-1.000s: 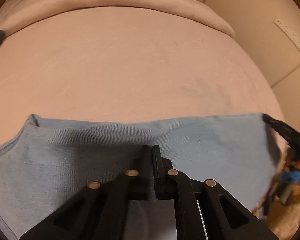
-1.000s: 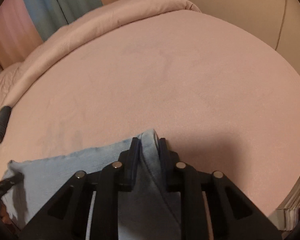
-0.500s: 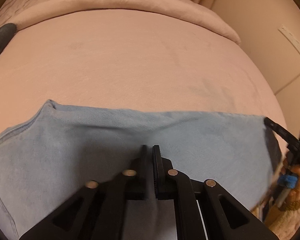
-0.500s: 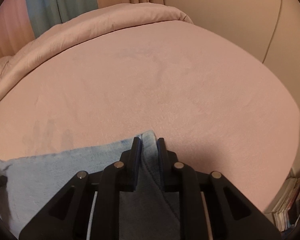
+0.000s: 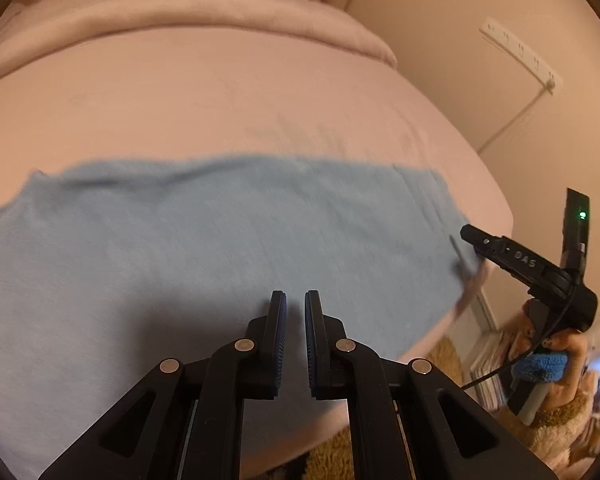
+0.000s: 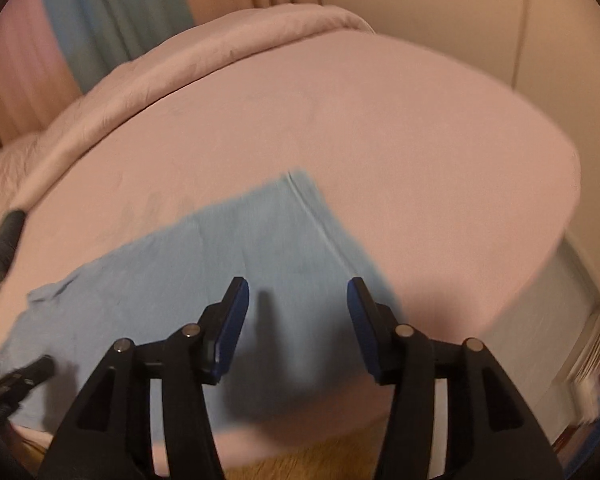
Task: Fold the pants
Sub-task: 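Grasp the jeans side seam edge with the right tool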
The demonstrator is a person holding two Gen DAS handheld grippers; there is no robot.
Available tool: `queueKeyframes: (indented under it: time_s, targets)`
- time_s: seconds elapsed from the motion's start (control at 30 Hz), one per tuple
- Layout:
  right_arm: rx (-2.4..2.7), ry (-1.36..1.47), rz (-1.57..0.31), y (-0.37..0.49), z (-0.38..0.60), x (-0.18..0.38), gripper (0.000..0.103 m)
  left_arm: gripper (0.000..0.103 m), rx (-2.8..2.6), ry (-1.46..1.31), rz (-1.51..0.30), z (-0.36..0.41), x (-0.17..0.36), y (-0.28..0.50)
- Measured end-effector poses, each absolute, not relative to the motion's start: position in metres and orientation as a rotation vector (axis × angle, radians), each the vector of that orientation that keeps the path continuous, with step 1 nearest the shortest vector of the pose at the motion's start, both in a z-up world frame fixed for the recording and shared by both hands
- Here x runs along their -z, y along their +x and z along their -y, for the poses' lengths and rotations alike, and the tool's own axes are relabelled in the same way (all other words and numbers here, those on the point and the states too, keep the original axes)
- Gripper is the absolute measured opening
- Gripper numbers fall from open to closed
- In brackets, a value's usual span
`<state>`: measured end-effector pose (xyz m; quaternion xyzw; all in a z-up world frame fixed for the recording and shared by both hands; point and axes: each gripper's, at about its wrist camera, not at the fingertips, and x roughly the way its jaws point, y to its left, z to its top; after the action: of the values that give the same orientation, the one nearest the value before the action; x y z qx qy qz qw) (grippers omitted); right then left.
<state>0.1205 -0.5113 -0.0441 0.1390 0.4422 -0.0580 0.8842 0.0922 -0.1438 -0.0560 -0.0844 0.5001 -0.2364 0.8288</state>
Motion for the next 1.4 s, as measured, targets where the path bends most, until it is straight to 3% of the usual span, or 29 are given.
queueKeyframes:
  time_s: [0.13, 0.53, 0.57, 0.6, 0.63, 0.7, 0.97, 1.0, 1.13, 1.23, 1.4]
  targets:
    - [0.128, 0.341, -0.894, 0.091, 0.516, 0.05, 0.051, 0.006, 0.476, -0.173, -1.113, 0.148, 0.079, 0.096]
    - [0.115, 0.494, -0.915, 0.088, 0.533, 0.072, 0.054, 0.006, 0.463, -0.215, -1.112, 0.144, 0.081, 0.086]
    - [0.114, 0.506, -0.896, 0.088, 0.534, 0.073, 0.053, 0.006, 0.466, -0.215, -1.111, 0.141, 0.081, 0.087]
    - [0.116, 0.519, -0.878, 0.089, 0.535, 0.072, 0.045, 0.006, 0.472, -0.213, -1.109, 0.141, 0.081, 0.087]
    - [0.121, 0.521, -0.868, 0.091, 0.536, 0.071, 0.027, 0.006, 0.479, -0.214, -1.108, 0.139, 0.08, 0.086]
    - [0.086, 0.524, -0.848, 0.094, 0.533, 0.065, 0.018, 0.006, 0.507, -0.226, -1.114, 0.128, 0.078, 0.082]
    - [-0.081, 0.306, -0.651, 0.082, 0.465, -0.007, 0.015, 0.006, 0.59, -0.373, -1.049, 0.104, 0.031, 0.093]
    - [-0.125, 0.28, -0.629, 0.078, 0.453, -0.014, 0.015, 0.01, 0.604, -0.389, -1.039, 0.102, 0.023, 0.096]
    - [-0.301, 0.197, -0.636, 0.071, 0.399, -0.02, 0.015, 0.054, 0.641, -0.449, -0.982, 0.093, -0.01, 0.11]
    - [-0.372, 0.146, -0.664, 0.071, 0.373, -0.012, 0.015, 0.072, 0.673, -0.468, -0.952, 0.095, -0.021, 0.119]
    - [-0.434, 0.141, -0.702, 0.069, 0.351, 0.003, 0.015, 0.072, 0.712, -0.548, -1.081, 0.105, -0.001, 0.148]
